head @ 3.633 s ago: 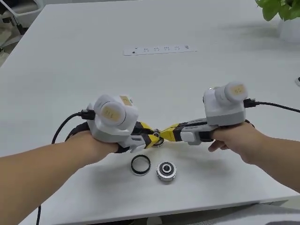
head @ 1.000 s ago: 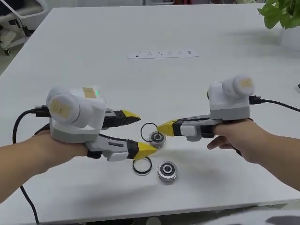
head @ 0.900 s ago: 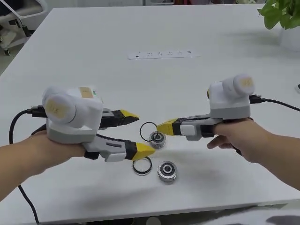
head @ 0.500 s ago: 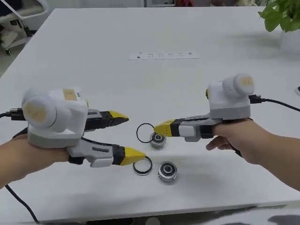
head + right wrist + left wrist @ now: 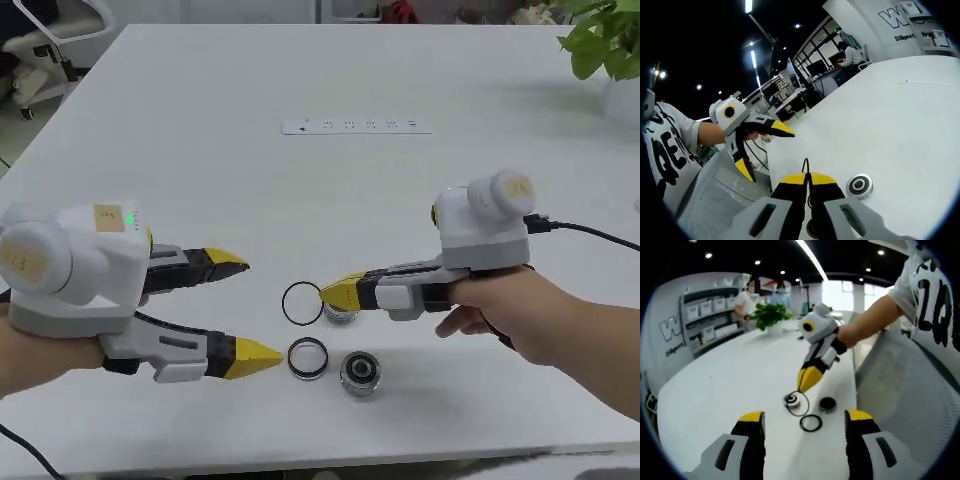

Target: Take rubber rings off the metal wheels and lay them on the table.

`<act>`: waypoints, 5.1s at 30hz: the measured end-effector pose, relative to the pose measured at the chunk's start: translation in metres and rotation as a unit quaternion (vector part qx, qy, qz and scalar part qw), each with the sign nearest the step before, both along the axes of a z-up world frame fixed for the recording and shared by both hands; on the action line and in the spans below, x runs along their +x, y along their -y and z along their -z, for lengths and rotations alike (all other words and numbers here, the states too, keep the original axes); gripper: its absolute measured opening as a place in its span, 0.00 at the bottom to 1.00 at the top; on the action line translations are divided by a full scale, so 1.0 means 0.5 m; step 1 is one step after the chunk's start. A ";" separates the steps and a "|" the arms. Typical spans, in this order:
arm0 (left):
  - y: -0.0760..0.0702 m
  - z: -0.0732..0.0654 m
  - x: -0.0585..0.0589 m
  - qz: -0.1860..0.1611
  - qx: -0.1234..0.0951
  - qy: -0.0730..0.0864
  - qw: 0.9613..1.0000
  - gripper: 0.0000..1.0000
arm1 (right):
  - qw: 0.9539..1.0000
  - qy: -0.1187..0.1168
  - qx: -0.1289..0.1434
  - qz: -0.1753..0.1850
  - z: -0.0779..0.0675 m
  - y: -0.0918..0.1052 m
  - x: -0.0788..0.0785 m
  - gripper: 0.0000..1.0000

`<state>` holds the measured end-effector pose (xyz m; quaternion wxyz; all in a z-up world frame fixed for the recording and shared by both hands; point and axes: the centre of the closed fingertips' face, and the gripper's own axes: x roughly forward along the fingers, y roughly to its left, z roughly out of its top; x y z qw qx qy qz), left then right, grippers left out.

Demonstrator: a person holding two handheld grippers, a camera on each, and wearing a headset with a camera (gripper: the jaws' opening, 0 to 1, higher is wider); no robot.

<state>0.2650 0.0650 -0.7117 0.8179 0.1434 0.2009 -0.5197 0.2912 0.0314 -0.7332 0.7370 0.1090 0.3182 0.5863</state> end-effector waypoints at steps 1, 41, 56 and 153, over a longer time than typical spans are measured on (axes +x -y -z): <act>-0.003 0.000 -0.001 -0.002 0.000 0.000 1.000 0.65 | 1.000 -0.001 -0.001 -0.001 0.001 -0.001 -0.002 0.00; -0.045 0.018 -0.032 -0.014 0.017 -0.007 1.000 0.66 | 0.996 -0.048 -0.075 -0.024 0.114 0.007 -0.030 0.00; -0.038 0.022 -0.041 -0.010 0.019 -0.010 1.000 0.66 | 0.995 -0.035 -0.096 -0.015 0.132 0.018 -0.015 0.05; -0.061 -0.019 -0.037 -0.036 0.014 0.007 0.999 0.70 | 0.957 0.247 -0.155 -0.004 -0.001 0.242 -0.030 0.85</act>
